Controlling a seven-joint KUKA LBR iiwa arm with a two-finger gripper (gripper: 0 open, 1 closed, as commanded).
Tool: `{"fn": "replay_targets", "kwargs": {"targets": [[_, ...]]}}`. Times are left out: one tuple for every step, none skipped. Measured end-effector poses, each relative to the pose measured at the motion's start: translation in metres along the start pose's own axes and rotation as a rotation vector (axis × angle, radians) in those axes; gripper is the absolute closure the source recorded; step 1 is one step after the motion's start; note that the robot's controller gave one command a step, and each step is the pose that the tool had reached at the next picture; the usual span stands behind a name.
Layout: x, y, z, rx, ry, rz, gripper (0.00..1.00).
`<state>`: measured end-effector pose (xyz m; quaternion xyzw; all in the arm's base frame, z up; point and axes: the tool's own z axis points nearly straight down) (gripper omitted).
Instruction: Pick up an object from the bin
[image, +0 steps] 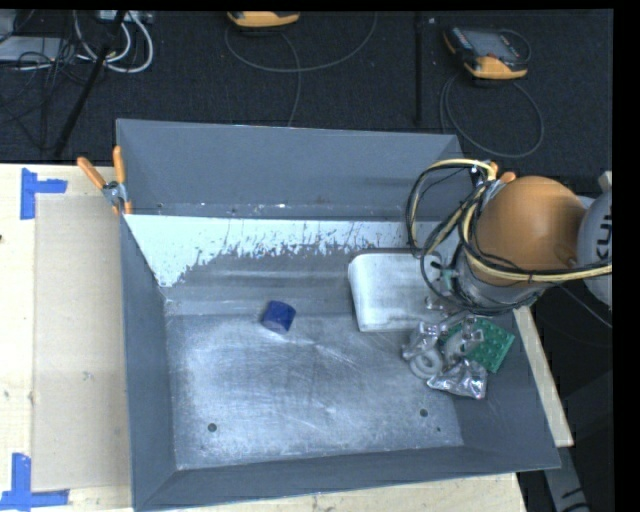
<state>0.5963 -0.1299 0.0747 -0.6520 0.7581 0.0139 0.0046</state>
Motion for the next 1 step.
{"fn": "replay_targets", "kwargs": {"targets": [[-0.0590,0.0366,-0.0142,0.006,0.023,-0.413,1.00]]}}
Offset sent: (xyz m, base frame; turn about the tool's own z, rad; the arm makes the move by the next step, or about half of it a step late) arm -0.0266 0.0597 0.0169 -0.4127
